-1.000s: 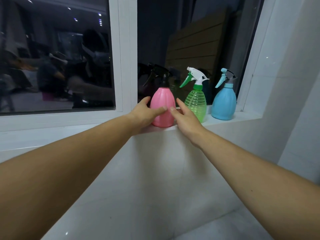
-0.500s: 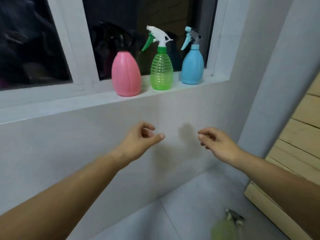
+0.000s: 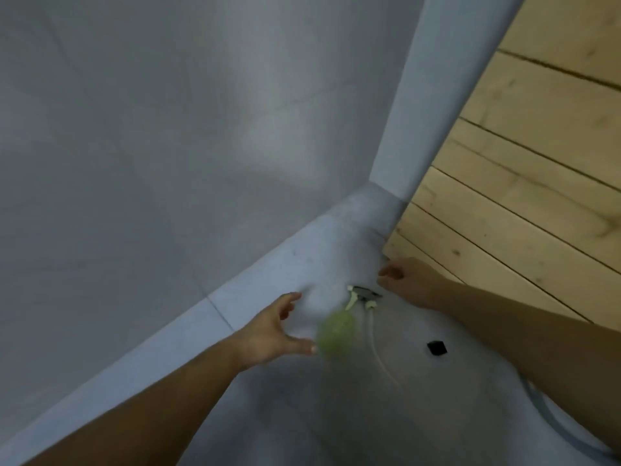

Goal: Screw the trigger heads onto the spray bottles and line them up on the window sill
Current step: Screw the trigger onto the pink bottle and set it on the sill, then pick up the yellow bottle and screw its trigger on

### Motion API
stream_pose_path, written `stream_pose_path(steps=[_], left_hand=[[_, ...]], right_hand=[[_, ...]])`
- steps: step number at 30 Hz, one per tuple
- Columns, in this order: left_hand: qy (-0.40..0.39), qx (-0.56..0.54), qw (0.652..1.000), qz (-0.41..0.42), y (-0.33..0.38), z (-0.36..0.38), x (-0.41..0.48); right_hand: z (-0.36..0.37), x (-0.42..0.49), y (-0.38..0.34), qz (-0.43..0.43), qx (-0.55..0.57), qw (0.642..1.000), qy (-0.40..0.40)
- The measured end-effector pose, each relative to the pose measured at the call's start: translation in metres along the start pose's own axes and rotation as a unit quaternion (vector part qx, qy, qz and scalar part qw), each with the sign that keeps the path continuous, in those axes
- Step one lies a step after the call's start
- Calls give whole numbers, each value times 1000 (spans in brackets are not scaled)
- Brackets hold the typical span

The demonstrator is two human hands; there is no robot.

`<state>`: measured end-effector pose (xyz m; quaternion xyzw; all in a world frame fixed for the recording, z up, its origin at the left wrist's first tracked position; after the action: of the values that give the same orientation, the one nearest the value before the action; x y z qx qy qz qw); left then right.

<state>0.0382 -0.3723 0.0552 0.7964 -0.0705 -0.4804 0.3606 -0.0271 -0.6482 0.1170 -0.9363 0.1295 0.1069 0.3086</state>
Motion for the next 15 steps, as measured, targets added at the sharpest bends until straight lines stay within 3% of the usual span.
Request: stream_pose_path(steps=[3, 15], left_hand=[[-1, 25, 1000, 13, -4, 30, 36], [28, 41, 998, 44, -15, 87, 103]], right_hand=[[27, 23, 31, 34, 3, 998, -45], [107, 91, 107, 79, -39, 995, -55]])
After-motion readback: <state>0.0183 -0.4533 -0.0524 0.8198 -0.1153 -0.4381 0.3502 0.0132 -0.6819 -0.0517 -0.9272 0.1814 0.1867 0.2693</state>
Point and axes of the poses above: each hand's wrist, its own x-axis towards the middle knuckle, its own z-axis out of the palm, y = z × x, the point moved 3 cm from there along x, towards the middle knuckle, and after that the axes turned 15 degrees about -z, right-handed, at the moved point
